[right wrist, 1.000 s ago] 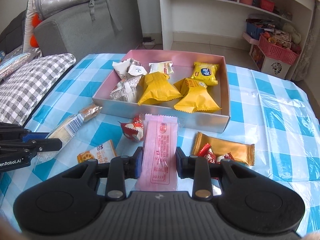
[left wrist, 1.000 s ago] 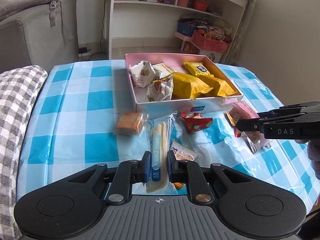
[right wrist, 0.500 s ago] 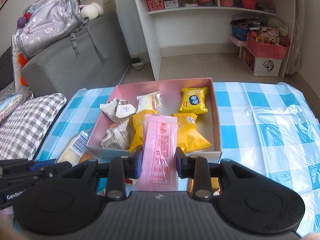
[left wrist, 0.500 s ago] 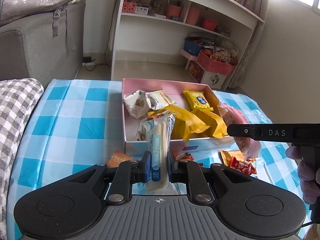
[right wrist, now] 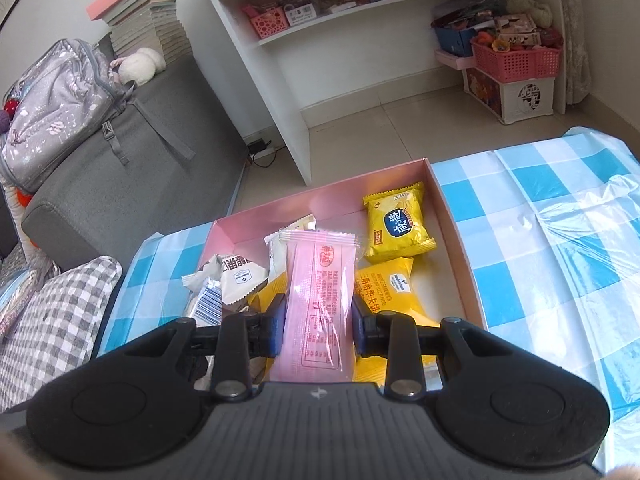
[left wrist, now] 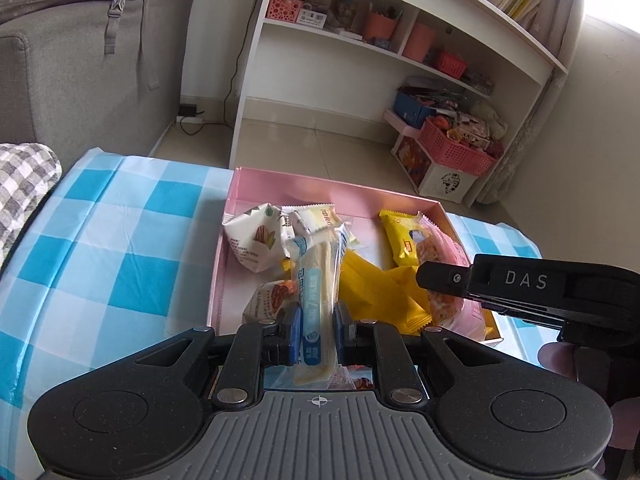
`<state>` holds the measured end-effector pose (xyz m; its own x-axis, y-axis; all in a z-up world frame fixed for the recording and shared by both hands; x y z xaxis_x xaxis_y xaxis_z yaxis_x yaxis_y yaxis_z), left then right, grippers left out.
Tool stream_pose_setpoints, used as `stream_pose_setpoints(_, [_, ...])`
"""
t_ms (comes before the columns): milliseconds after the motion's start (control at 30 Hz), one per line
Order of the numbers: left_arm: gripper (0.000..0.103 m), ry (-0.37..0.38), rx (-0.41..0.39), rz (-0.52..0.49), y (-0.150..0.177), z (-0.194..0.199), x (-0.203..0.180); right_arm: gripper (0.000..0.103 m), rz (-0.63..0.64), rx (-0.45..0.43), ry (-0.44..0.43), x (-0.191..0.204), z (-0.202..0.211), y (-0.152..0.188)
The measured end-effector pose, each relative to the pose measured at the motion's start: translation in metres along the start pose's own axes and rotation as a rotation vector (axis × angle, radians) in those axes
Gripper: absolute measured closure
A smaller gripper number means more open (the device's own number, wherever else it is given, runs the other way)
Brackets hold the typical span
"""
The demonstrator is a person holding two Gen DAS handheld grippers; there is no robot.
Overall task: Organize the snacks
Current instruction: 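Carry both bags into the pink tray and open both tools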
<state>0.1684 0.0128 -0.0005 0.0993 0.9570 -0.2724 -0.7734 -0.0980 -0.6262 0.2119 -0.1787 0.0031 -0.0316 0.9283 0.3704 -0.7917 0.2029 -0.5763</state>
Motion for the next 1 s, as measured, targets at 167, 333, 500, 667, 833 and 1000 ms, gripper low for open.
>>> stream_pose_setpoints(167, [0.089, -0.02, -0.018, -0.052, -0.011, -0.015, -0.006, 0.074, 0.003, 0.01, 0.017, -0.002, -0.022, -0.004])
stream_pose_setpoints(333, [0.088, -0.038, -0.018, -0.079, -0.028, -0.034, -0.007, 0.074, -0.009, 0.008, 0.027, -0.003, -0.038, -0.01])
stream_pose_setpoints(500, [0.088, -0.033, -0.021, -0.1, -0.044, -0.049, -0.008, 0.074, -0.02, -0.009, 0.03, -0.003, -0.046, -0.014])
stream_pose_setpoints(667, [0.083, -0.018, -0.02, -0.133, -0.051, -0.06, -0.012, 0.071, -0.051, -0.029, 0.016, -0.008, -0.047, -0.019])
stream_pose_setpoints(833, [0.08, 0.003, -0.036, -0.139, -0.048, -0.058, -0.014, 0.069, -0.076, -0.053, 0.015, -0.013, -0.042, -0.022])
stream_pose_setpoints(1000, [0.061, 0.023, -0.031, -0.128, -0.043, -0.052, -0.011, 0.05, -0.083, -0.078, 0.041, -0.015, -0.031, -0.028])
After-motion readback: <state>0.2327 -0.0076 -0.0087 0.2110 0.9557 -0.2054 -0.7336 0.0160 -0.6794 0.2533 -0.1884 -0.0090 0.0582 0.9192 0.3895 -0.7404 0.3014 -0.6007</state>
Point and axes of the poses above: each gripper's, at about its wrist camera, not at the fingertips, and z roughly against the way its jaws point, x to its left, y to its underside, the point moved 2 cm from there along -z, roughly the way its jaws point, and after that the axes turned 4 degrees about x, right-handed, at the moved point
